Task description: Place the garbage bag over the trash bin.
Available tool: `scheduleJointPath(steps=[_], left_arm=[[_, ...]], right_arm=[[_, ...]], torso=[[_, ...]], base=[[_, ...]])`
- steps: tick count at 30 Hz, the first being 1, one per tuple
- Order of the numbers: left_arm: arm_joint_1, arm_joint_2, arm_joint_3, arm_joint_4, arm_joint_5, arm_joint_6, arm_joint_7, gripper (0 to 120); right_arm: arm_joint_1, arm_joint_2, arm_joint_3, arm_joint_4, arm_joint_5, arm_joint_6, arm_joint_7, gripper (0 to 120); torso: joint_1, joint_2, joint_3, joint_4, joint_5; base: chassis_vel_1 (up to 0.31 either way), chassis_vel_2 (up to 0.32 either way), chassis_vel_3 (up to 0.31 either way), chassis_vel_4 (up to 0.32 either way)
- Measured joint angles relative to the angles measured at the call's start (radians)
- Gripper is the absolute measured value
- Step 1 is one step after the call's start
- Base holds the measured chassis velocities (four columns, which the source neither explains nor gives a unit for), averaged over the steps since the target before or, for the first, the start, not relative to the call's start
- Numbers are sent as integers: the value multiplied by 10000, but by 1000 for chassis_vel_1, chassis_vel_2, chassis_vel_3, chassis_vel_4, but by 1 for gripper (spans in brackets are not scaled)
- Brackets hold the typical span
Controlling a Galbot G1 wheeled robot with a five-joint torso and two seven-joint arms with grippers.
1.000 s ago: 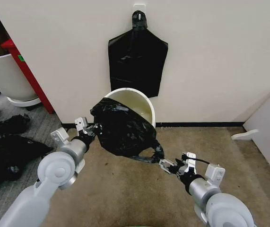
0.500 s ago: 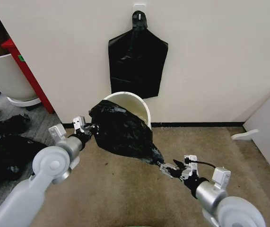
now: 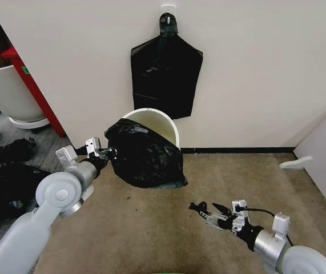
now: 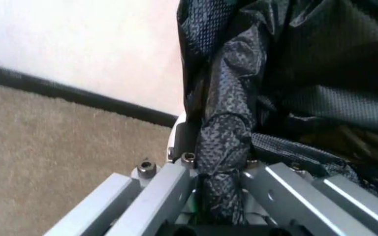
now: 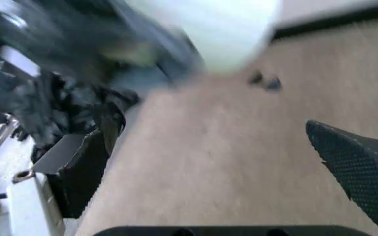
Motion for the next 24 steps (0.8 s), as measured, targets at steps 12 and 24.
scheduleJointPath(steps=[12,24], left_arm=[[404,136,438,-208,3511,-459,1345,0],[253,153,699,-439,5052,-900,1935,0]], right_arm=[[2444,-1107,-455,2144,336,-205,3081,100],[6191,-1972,-2783,2150,2452,-1160,3741,100]], torso=[[0,0,0,0,0],[0,-1,1,1,0]], base=[[0,0,0,0],[0,0,0,0]])
